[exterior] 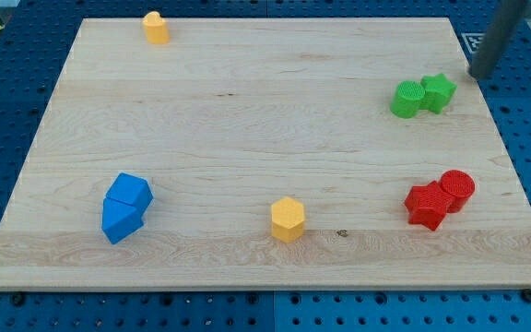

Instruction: Push the green star up

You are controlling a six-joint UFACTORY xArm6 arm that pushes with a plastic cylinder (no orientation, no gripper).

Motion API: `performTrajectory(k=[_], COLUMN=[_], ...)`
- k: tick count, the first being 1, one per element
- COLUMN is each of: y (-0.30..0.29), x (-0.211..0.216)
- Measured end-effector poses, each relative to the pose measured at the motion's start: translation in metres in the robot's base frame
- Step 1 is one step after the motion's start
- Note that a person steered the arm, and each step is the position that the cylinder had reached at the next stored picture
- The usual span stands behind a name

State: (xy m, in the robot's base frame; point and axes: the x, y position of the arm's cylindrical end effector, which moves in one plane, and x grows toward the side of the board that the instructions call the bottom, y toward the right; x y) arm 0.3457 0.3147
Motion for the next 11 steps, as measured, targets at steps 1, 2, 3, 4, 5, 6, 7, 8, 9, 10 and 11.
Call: performTrajectory(k=[1, 2, 3, 4, 5, 6, 7, 8, 9, 10, 11], y=[0.024, 0.022, 0.003, -0.016, -0.037, -0.056, -0.085, -0.101, -0.113, -0.144, -0.186], x=[0.06, 0.104, 0.097, 0.075, 0.066, 0.054, 0.039, 0.009, -0.024, -0.029, -0.008])
